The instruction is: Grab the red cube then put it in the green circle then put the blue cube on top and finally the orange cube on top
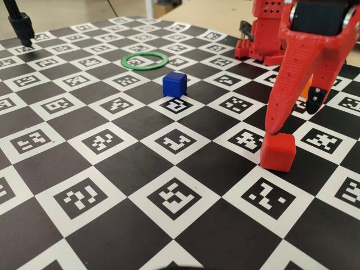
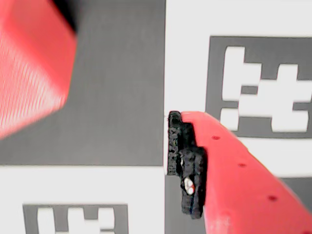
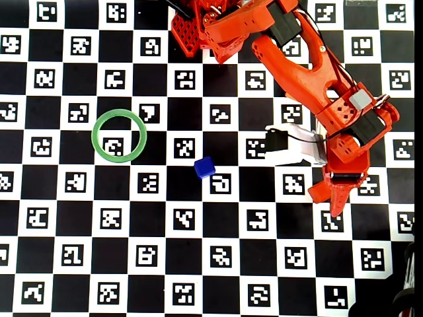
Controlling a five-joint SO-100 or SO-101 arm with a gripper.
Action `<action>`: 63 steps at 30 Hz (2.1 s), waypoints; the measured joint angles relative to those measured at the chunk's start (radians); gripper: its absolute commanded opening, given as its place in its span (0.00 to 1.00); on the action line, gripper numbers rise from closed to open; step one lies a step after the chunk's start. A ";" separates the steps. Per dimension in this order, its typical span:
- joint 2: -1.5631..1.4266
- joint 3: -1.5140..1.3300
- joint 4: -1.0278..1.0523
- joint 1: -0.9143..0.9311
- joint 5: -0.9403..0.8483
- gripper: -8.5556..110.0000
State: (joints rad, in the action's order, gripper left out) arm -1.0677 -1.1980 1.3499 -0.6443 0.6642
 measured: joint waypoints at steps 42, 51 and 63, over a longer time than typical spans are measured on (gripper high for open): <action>0.155 0.063 -0.115 0.048 -0.043 0.49; 0.155 0.063 -0.115 0.055 -0.107 0.48; 0.155 0.063 -0.083 0.066 -0.215 0.48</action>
State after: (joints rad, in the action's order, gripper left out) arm -0.9127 -1.1351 1.2671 -0.5783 0.4495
